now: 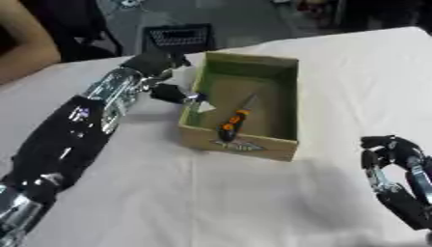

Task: Pick up objects on the table and place them in the box.

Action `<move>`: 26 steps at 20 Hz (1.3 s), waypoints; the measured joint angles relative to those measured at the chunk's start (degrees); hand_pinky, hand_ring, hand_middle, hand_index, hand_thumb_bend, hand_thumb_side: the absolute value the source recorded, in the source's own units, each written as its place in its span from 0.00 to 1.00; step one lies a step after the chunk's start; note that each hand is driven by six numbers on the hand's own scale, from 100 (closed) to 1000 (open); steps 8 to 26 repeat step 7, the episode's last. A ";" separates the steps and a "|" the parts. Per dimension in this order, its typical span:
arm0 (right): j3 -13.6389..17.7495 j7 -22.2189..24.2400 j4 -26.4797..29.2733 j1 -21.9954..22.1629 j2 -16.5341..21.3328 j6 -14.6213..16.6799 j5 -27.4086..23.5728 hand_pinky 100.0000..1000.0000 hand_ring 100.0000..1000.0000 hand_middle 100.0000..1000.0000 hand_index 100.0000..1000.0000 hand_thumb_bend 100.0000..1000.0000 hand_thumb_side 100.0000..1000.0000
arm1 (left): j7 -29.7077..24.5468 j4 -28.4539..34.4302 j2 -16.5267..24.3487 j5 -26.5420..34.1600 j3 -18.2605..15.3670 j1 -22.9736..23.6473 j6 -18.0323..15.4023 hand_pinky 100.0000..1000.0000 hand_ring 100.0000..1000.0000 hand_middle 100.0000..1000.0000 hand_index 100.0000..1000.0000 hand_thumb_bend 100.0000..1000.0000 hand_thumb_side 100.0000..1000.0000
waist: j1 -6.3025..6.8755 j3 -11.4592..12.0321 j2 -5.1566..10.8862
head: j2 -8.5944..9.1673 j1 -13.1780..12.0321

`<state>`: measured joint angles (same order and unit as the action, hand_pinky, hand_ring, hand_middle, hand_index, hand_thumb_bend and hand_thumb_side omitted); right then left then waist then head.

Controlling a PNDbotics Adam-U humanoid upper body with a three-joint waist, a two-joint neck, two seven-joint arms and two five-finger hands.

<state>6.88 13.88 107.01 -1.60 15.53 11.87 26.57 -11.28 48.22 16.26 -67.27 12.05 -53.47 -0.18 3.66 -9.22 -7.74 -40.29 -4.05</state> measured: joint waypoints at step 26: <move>0.01 0.00 0.00 0.00 0.00 0.00 0.00 0.46 0.54 0.63 0.76 0.11 0.76 | 3.48 -0.55 0.04 1.35 -1.05 0.29 1.05 0.90 0.92 0.93 0.93 0.65 1.00 | -0.02 0.01 0.00 | 0.01 0.00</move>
